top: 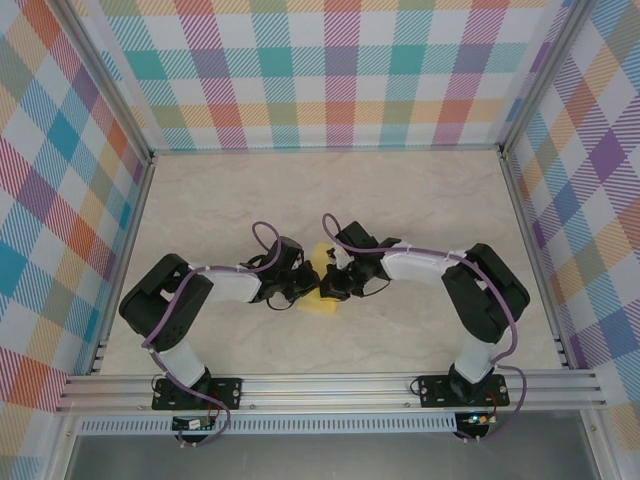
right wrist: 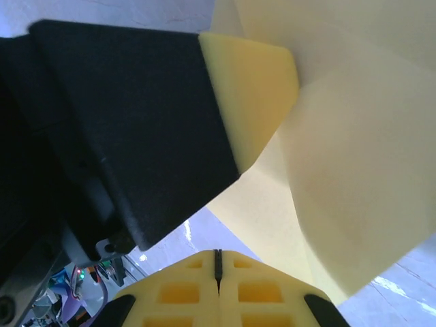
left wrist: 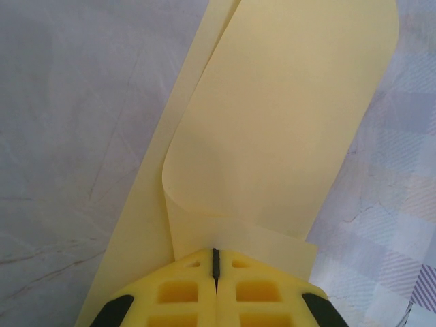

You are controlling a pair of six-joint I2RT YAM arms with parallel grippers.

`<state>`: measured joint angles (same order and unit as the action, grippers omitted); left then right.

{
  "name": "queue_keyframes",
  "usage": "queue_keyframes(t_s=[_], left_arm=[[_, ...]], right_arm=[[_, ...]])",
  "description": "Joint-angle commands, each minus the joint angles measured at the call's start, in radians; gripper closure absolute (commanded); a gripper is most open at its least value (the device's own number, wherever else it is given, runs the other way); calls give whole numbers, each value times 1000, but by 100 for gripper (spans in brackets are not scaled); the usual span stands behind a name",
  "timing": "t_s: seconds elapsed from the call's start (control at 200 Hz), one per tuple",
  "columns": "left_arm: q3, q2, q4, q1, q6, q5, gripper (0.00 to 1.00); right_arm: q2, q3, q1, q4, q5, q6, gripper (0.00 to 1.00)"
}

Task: Fold a paper plane with a square sheet of paper (pick it up from the middle)
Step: Fold the triangle a second time at the center of the table.

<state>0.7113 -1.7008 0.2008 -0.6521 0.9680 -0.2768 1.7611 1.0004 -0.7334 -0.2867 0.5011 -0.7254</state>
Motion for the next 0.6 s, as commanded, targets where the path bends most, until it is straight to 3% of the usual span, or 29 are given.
queue_keyframes(t_s=[0.0,0.595], left_arm=[[2,-28,-70,-6,-25,11,100],[-4,-33,-78,-6,-29,14,100]], right_arm=[[39,34,-3,-9,17,-9,96],[112,-53,0,14,18,-6,93]])
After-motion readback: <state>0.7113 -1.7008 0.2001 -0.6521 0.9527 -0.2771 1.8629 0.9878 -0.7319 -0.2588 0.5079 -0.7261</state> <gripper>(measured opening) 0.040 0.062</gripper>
